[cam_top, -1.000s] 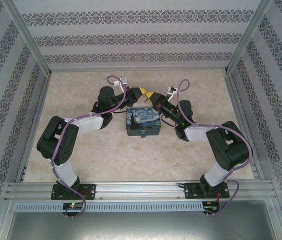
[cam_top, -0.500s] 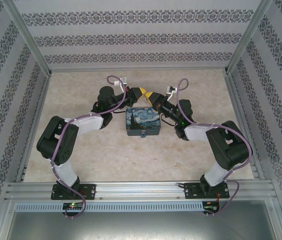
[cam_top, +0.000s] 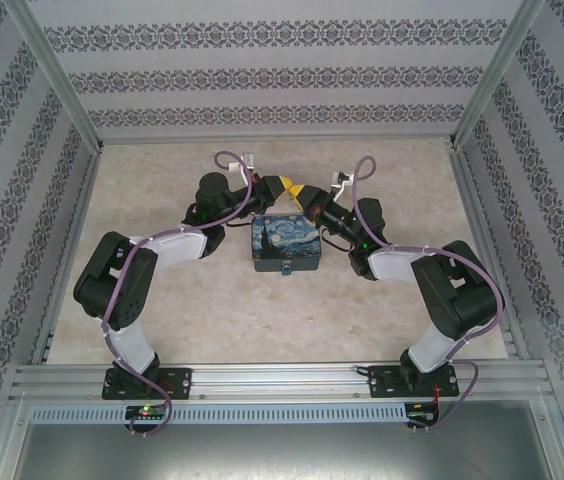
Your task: Unlock the padlock with the key
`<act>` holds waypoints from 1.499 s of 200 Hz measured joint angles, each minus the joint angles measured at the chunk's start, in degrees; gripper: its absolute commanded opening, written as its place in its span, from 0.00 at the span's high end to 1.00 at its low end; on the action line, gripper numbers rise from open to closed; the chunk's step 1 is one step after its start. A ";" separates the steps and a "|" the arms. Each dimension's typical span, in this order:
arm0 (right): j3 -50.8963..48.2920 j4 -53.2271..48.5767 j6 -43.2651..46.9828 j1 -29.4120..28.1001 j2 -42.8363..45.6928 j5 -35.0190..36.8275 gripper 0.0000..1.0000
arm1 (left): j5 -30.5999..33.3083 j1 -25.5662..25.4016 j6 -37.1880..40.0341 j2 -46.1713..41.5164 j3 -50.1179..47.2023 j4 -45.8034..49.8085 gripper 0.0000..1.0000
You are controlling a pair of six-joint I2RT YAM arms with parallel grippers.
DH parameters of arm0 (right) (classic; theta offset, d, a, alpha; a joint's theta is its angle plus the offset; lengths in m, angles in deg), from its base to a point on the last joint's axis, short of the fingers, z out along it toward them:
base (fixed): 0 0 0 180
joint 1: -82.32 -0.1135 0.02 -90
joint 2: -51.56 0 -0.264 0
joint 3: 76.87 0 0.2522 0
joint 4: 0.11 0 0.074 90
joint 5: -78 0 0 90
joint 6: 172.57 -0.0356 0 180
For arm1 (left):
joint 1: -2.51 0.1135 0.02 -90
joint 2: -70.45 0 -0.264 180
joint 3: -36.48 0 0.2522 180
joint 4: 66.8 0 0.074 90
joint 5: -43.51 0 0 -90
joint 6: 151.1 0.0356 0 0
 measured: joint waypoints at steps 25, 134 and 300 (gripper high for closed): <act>0.00 0.00 -0.02 0.02 0.00 0.02 1.00 | 0.20 0.00 0.00 0.00 0.00 0.00 1.00; -1.95 0.13 -0.17 0.39 0.00 1.05 1.00 | 2.95 -0.28 0.42 -2.25 -2.08 0.35 0.30; -8.74 -8.52 1.57 2.19 6.36 -0.35 1.00 | 11.10 -12.02 25.09 -25.16 -16.33 34.62 0.09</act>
